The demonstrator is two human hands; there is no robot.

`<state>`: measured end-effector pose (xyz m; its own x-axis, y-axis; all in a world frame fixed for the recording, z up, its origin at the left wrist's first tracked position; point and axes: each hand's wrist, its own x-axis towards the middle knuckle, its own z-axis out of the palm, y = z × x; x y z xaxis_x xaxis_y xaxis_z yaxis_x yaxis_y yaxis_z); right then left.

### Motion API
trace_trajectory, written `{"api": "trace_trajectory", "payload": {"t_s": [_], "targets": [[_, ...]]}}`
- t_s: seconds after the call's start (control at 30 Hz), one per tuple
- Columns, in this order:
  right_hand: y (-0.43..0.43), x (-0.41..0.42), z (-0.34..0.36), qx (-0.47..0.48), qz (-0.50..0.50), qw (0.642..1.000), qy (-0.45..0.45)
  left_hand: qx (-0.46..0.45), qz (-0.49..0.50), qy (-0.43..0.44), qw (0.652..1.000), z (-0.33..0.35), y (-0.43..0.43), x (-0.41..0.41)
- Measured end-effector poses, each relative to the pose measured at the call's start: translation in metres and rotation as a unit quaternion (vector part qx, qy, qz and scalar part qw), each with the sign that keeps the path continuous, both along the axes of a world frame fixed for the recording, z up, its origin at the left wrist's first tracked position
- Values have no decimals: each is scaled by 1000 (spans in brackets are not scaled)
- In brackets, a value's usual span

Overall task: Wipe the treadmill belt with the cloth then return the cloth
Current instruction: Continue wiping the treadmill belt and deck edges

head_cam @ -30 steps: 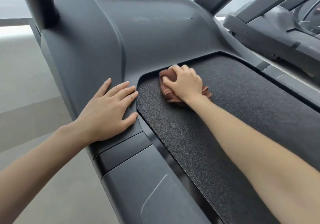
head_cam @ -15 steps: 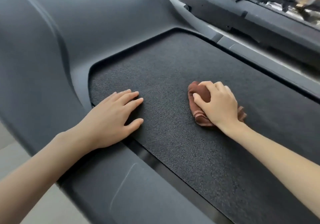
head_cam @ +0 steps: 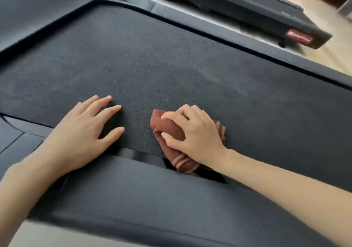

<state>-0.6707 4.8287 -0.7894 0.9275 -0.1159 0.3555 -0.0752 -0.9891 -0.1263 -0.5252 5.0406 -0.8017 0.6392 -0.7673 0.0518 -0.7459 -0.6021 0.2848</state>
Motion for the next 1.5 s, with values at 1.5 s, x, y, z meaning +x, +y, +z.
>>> {"api": "trace_trajectory", "payload": {"t_s": [1.5], "targets": [[-32,-107,26,111,4,975,191,51,-103,-13,993,10,-48,-132]]}}
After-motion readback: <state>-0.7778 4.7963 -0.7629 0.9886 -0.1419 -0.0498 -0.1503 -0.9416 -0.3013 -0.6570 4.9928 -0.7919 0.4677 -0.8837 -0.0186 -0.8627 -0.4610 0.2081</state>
